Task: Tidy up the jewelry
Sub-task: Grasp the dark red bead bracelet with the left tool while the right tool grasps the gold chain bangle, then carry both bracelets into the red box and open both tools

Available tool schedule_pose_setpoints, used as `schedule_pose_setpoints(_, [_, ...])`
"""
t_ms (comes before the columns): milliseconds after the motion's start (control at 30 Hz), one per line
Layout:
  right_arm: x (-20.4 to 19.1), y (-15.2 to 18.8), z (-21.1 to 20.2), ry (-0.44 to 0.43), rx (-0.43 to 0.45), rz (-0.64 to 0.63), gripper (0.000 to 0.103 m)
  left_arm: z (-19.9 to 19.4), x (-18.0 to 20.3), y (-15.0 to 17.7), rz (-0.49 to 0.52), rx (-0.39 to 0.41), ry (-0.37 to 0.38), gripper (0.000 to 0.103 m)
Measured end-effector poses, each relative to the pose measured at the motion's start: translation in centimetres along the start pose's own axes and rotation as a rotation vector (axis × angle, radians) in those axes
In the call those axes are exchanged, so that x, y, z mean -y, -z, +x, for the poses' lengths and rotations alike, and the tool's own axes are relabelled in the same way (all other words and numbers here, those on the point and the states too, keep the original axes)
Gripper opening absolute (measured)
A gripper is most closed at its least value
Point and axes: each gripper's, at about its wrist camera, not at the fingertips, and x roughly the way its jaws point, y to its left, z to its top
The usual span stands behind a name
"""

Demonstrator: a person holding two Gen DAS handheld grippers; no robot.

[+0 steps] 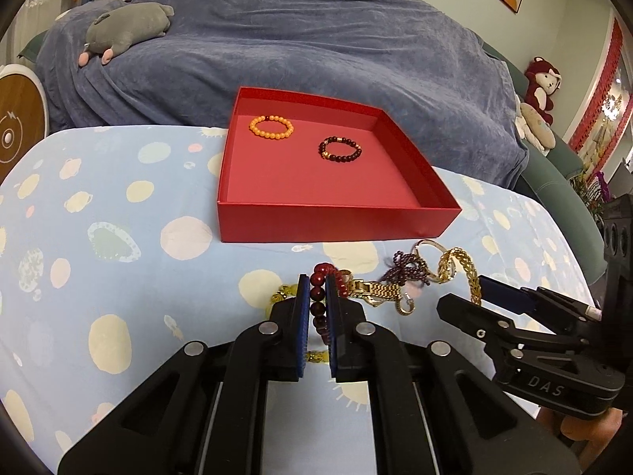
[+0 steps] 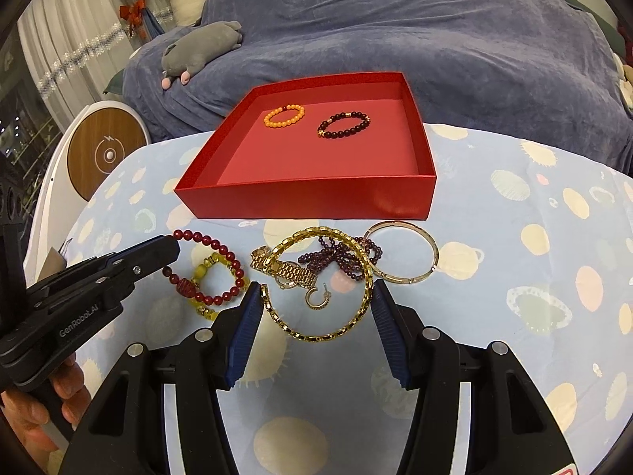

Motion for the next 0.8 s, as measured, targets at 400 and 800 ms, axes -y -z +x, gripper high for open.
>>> schedule_pose_setpoints(400, [1.2,-3.6,-2.2,0.020,0.083,0.012,0.053,-2.0,1.5,-3.9,0.018,0.094,0.005,0.008])
schedule_pose_setpoints(800, [1.4,-10.9,0.6,0.028,0.125,-0.044,0.053,1.3,0.3,-10.0,0.018,0.138,-0.053,0.008])
